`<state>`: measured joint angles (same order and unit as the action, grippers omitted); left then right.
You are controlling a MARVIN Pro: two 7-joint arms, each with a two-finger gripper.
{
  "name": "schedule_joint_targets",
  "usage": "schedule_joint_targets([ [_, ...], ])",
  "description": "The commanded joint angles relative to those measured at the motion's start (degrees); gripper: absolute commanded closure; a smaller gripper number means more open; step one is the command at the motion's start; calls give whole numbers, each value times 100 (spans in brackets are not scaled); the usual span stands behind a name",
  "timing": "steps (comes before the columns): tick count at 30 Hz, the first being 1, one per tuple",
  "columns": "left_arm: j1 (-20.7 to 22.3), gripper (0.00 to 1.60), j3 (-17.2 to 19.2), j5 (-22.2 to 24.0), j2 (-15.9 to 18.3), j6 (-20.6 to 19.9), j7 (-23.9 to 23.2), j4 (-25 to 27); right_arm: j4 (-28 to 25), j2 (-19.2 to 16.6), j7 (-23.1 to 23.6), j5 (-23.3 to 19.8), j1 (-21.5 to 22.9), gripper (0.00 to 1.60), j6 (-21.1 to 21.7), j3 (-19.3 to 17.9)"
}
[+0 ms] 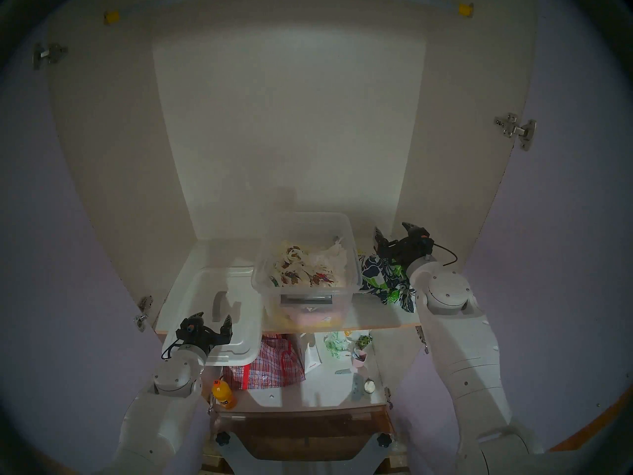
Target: Take clothing out of the storage bin and put the lid back on the bin
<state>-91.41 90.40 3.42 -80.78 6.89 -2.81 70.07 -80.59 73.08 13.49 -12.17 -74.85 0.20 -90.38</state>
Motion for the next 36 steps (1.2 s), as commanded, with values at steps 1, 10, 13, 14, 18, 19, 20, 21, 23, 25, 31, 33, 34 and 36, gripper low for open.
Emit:
schedule_joint_targets([
  [1, 337, 0, 7, 93, 111, -129, -210, -101, -130, 15, -20, -24, 188, 0, -23, -32],
  [10, 1119, 0, 54, 95, 139, -513, -90, -791, -130, 14, -27, -27, 190, 0, -20, -29],
  [13, 1482, 0, -20, -10, 173, -662, 9, -1231, -130, 11, -29, -30, 191, 0, -21, -26],
  [14, 1559, 0, -19, 9, 172, -684, -15, -1329, -129, 11, -29, -30, 191, 0, -21, -26],
  [18, 1889, 0, -88, -7, 198, -665, -115, -1884, -127, 9, -30, -32, 191, 0, -23, -24],
  [19, 1939, 0, -120, -37, 215, -414, -137, -2036, -127, 9, -30, -31, 191, 0, -23, -23],
  [20, 1995, 0, -118, -8, 213, -251, -185, -2169, -126, 8, -30, -31, 191, 0, -24, -23],
  [21, 2030, 0, -135, 17, 231, -126, -293, -2221, -124, 7, -30, -31, 192, 0, -24, -22],
  [23, 2166, 0, -235, -81, 252, 198, -296, -2464, -125, 8, -30, -32, 192, 0, -24, -22],
  [25, 2268, 0, -268, -56, 260, 366, -389, -2621, -127, 8, -31, -33, 192, 0, -23, -22],
  [31, 2875, 0, -386, -74, 261, 160, -587, -3561, -129, 7, -33, -35, 191, 0, -21, -22],
  [33, 3043, 0, -422, -59, 271, 166, -697, -3895, -129, 7, -34, -36, 191, 0, -22, -21],
  [34, 3134, 0, -448, -71, 268, 215, -706, -4092, -130, 6, -34, -36, 191, 0, -21, -21],
  [36, 3239, 0, -497, -46, 308, 525, -1034, -4406, -129, 6, -34, -36, 191, 0, -22, -20],
])
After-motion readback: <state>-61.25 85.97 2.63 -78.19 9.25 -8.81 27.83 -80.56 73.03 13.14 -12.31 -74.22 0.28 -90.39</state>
